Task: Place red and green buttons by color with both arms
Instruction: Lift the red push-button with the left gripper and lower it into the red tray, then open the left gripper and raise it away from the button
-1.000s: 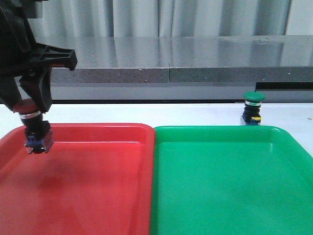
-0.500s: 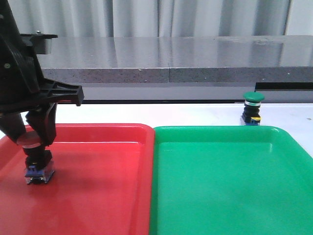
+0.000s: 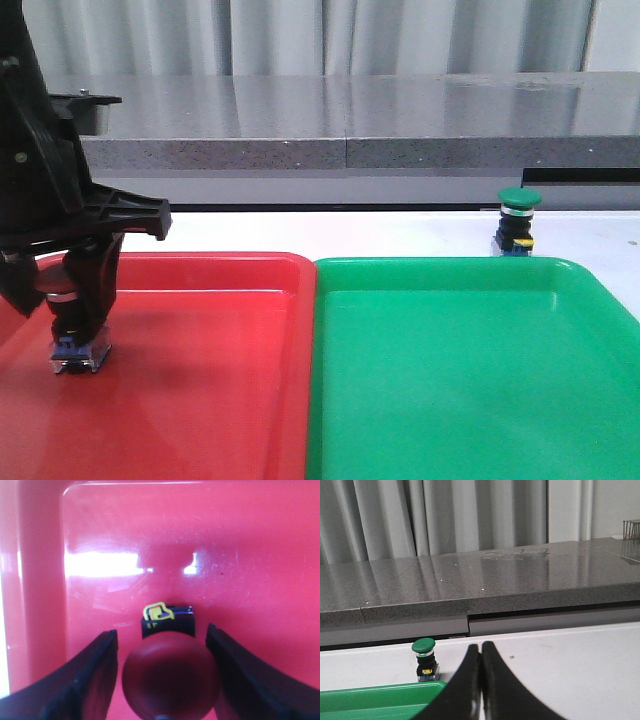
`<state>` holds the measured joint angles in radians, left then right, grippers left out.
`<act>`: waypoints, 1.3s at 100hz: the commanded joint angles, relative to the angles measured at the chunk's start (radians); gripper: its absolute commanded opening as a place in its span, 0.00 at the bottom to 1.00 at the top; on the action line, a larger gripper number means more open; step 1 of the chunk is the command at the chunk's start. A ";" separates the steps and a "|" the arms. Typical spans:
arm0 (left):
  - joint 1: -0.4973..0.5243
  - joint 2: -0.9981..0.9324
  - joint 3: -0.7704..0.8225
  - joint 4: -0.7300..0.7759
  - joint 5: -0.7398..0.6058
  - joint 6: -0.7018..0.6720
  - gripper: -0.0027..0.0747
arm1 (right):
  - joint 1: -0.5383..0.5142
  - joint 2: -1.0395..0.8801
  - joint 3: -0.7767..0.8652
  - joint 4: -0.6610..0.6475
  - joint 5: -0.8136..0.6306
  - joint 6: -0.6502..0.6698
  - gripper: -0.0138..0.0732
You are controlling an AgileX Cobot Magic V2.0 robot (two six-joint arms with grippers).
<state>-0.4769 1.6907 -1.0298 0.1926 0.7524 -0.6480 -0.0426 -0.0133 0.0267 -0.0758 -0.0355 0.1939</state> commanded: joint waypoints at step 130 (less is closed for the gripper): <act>-0.007 -0.804 0.057 0.247 -0.030 -0.015 0.01 | -0.004 -0.020 -0.018 -0.008 -0.083 -0.007 0.09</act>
<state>-0.4784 0.9447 -0.9903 0.4128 0.8062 -0.6535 -0.0426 -0.0133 0.0267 -0.0758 -0.0355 0.1916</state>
